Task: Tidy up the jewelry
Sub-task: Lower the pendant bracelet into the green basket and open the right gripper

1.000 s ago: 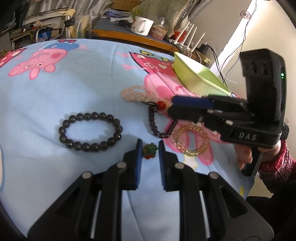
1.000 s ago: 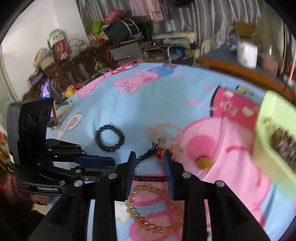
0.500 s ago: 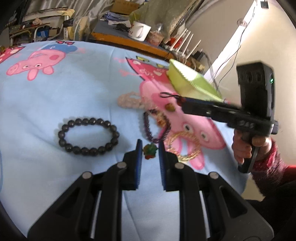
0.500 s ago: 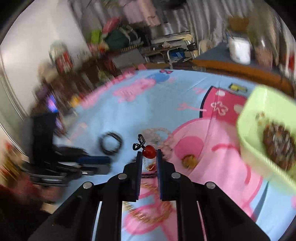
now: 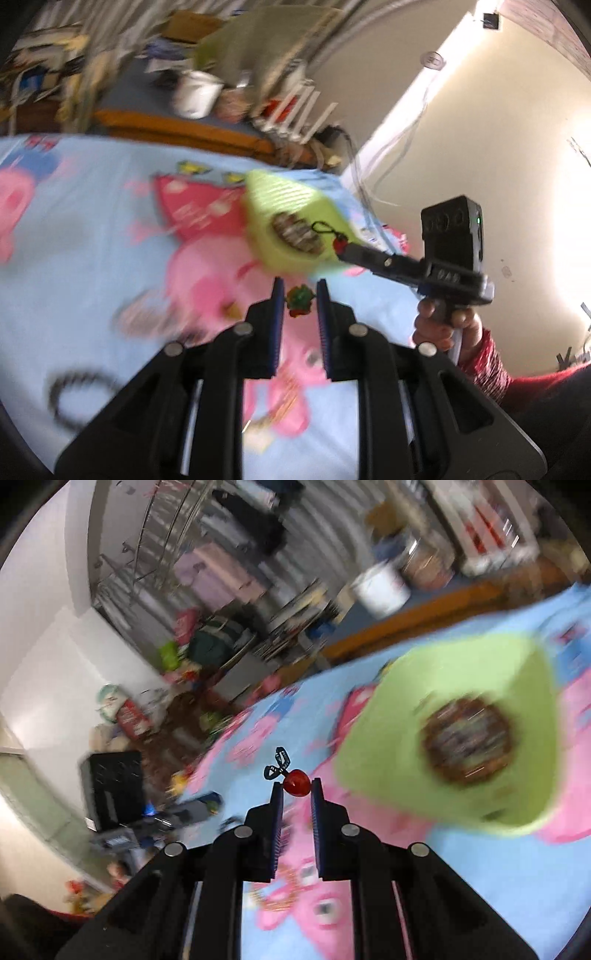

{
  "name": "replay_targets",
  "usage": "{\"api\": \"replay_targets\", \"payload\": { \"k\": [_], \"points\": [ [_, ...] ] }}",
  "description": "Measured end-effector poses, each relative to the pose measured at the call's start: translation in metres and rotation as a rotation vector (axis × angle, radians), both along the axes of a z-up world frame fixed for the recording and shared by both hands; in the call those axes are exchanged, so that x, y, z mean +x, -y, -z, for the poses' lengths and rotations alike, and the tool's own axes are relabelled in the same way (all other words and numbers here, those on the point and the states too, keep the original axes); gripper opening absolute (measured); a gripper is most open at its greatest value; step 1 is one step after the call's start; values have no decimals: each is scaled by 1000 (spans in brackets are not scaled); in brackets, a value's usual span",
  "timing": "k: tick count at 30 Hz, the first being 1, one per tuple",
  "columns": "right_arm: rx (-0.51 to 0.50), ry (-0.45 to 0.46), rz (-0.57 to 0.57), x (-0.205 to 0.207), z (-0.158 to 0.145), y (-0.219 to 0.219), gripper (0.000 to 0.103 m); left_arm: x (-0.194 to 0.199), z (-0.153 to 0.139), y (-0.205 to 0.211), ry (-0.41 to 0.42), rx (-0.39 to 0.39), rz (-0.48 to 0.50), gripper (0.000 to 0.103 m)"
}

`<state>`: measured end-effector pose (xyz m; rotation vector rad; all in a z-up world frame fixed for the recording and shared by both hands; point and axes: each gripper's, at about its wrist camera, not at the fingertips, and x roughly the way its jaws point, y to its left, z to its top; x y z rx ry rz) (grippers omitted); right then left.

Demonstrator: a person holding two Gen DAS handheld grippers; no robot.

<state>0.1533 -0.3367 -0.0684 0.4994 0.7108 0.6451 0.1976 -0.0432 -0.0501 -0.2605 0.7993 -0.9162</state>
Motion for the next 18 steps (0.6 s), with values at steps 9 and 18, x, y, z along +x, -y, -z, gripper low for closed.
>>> {"api": "replay_targets", "payload": {
  "k": [9,18],
  "points": [
    [-220,58,250,-5,10,48,0,68,-6,92,-70,-48,148,16],
    [-209,165,320,-12,4,56,9,101,3,101,-167,26,49,30]
  ]
}}
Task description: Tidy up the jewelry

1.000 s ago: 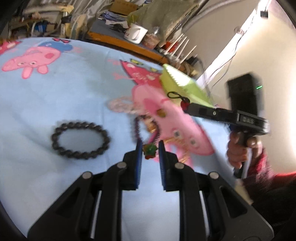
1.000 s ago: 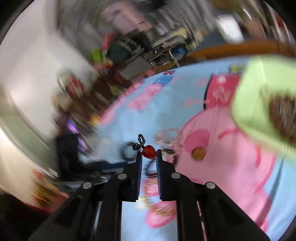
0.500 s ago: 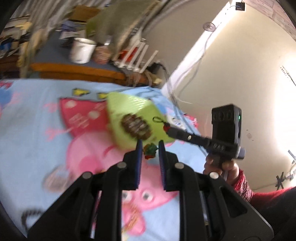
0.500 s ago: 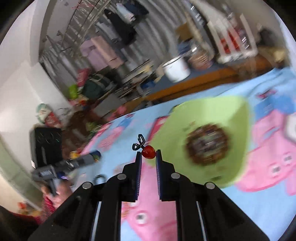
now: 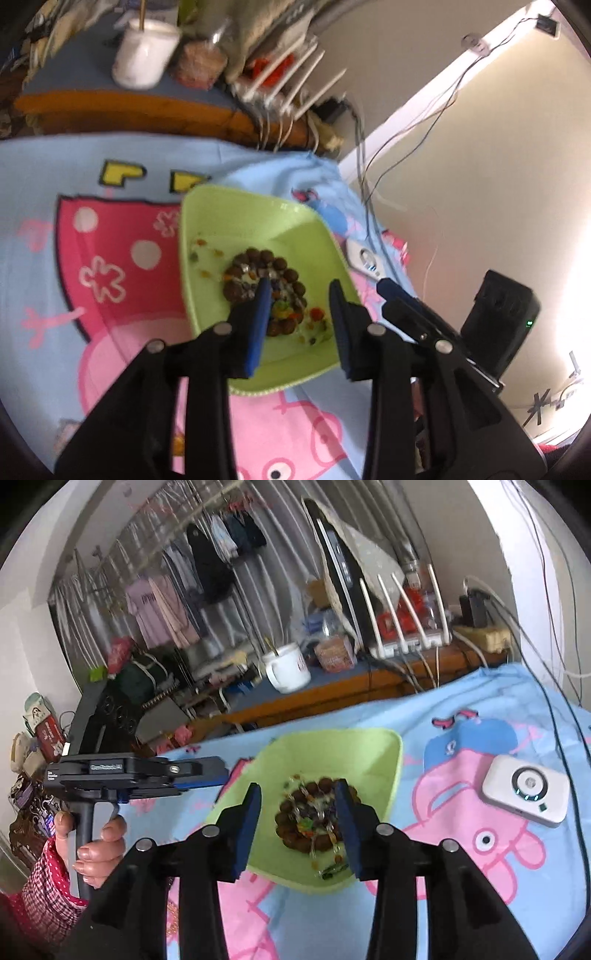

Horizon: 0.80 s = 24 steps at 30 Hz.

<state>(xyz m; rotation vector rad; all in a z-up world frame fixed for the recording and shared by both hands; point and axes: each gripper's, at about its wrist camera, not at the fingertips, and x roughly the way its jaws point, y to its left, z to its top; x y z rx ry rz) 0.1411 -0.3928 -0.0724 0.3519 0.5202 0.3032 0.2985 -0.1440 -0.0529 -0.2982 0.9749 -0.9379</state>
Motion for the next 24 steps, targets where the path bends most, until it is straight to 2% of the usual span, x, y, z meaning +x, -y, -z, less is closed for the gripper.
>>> {"api": "replay_targets", "payload": {
  "k": [3,7,11,15,18,24],
  "points": [
    [30,21,12,-1,-8,4,9,-22,-25,-33,102,-7,-53,31],
    [76,20,5,-5,-14,2,9,-52,-39,-84,193,9,-151,31],
    [63,0,-74,-12,-10,-25,9,-80,-28,-133,229,111,-276,31],
    [-31,-34,-169,-11,-2,-67,5,-103,-7,-160,244,213,-333,31],
    [-115,-73,-247,-8,10,-102,0,-119,11,-162,243,254,-315,31],
    [-280,-134,-300,-1,32,-146,0,-136,41,-133,224,306,-232,31]
  ]
}}
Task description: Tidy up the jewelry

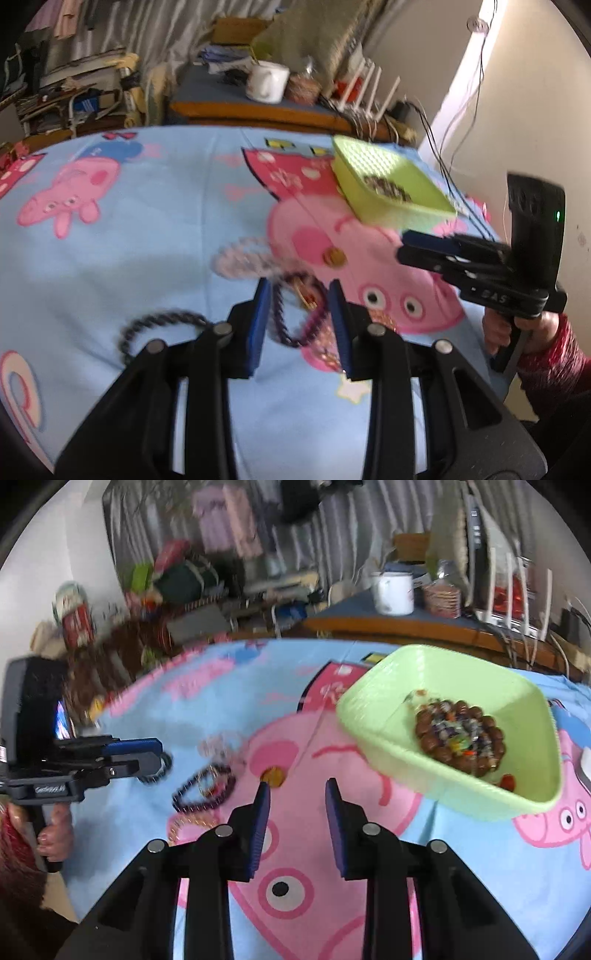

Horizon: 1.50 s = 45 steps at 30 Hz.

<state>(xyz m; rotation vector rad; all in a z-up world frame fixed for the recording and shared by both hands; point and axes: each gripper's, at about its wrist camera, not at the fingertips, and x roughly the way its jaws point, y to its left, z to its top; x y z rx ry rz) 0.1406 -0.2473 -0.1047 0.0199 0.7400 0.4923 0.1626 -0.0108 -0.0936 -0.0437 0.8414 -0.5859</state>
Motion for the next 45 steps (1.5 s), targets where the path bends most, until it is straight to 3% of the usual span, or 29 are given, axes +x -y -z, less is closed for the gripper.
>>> {"api": "replay_targets", "payload": {
  "k": [9,10,11,18,22,28,35,40,44,45],
  "points": [
    [-122,-37,-65,19,14,-32,0,22,30,31,-53,69,25,30],
    [-138,-36,-73,22,16,-36,0,24,33,31,-57,75,24,24],
    [-151,-36,-79,24,17,-39,0,25,33,31,-48,78,19,13],
    [-209,-49,-138,33,24,-51,0,18,32,36,-21,122,36,9],
    [-227,-25,-128,23,22,-43,0,5,19,34,2,86,69,9],
    [-140,-66,-5,-25,20,17,0,-33,3,60,12,16,244,9],
    [-41,-104,106,-125,29,58,0,-88,21,119,14,97,482,9],
    [-2,-72,129,-159,33,56,0,-102,34,127,30,168,477,13],
    [-35,-39,109,-162,32,52,0,-107,30,120,48,185,441,32],
    [-36,-36,105,-161,31,52,0,-107,29,118,51,184,435,32]
  ]
}}
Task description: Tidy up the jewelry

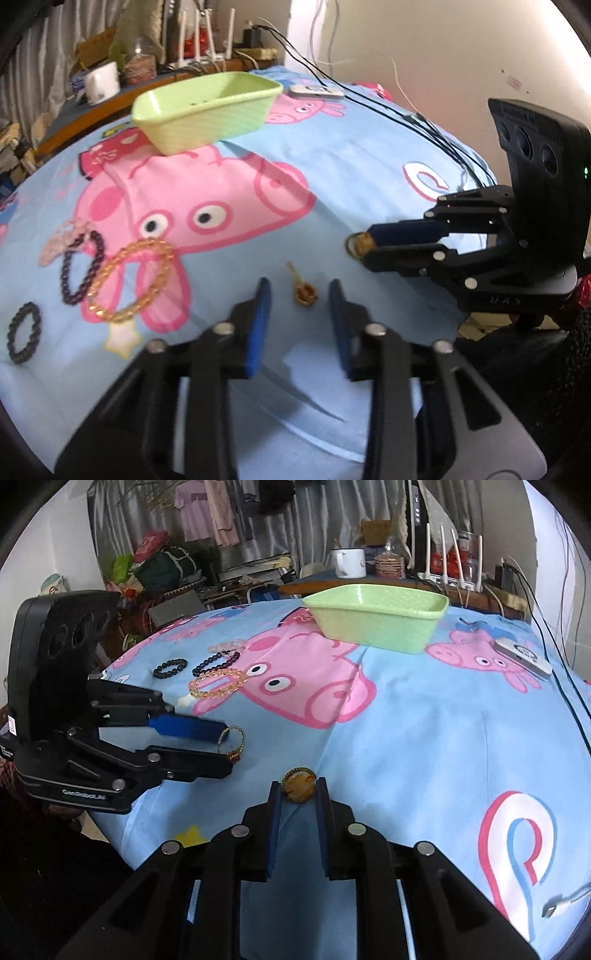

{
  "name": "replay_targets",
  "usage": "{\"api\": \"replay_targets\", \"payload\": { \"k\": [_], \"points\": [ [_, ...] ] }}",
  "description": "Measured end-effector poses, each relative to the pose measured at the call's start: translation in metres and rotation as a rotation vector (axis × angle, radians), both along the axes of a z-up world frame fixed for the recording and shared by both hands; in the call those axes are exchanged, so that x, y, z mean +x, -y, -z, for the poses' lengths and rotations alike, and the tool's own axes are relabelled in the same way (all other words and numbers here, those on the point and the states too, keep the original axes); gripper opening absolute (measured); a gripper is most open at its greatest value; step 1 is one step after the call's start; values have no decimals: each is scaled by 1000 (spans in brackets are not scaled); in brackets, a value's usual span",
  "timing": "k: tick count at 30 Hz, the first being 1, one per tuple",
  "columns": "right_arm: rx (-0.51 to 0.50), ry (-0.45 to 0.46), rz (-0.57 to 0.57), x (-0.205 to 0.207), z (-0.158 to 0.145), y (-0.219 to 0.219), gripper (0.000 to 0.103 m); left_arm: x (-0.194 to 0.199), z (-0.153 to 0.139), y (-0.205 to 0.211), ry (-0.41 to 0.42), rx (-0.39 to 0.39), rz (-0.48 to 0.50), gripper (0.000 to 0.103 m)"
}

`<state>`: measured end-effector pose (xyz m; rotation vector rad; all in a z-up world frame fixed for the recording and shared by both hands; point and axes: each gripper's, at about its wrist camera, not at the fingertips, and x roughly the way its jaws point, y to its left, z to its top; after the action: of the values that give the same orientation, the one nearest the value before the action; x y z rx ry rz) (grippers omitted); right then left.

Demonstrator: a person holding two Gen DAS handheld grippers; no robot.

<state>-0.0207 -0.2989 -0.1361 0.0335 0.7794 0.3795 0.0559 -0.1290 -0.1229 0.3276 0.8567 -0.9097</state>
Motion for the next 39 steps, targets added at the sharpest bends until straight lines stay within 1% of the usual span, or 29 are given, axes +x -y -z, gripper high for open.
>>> {"api": "replay_targets", "payload": {
  "k": [6,10,12,14,19,29,30,31,35,39],
  "points": [
    [-18,25,-22,-2,-2,-4,0,0,0,0,-6,2,-27,32],
    [-29,23,-8,-1,3,-5,0,-1,3,13,36,51,-44,32],
    [-32,36,-9,1,3,-7,0,-2,6,17,65,72,-65,29],
    [-39,47,-6,2,4,-8,0,-3,6,21,82,79,-81,24],
    [-22,43,-1,4,4,-6,0,-10,6,25,126,97,-122,23],
    [-35,54,35,1,4,-7,0,-11,6,22,131,92,-153,23],
    [-27,50,38,2,4,-6,0,-11,6,21,132,92,-155,19],
    [-18,47,43,2,4,-5,0,-11,6,21,133,93,-157,13],
    [-18,51,48,4,4,-6,0,-7,5,18,134,101,-183,12],
    [3,63,55,7,-2,-4,0,3,3,14,126,101,-219,11]
  ]
}}
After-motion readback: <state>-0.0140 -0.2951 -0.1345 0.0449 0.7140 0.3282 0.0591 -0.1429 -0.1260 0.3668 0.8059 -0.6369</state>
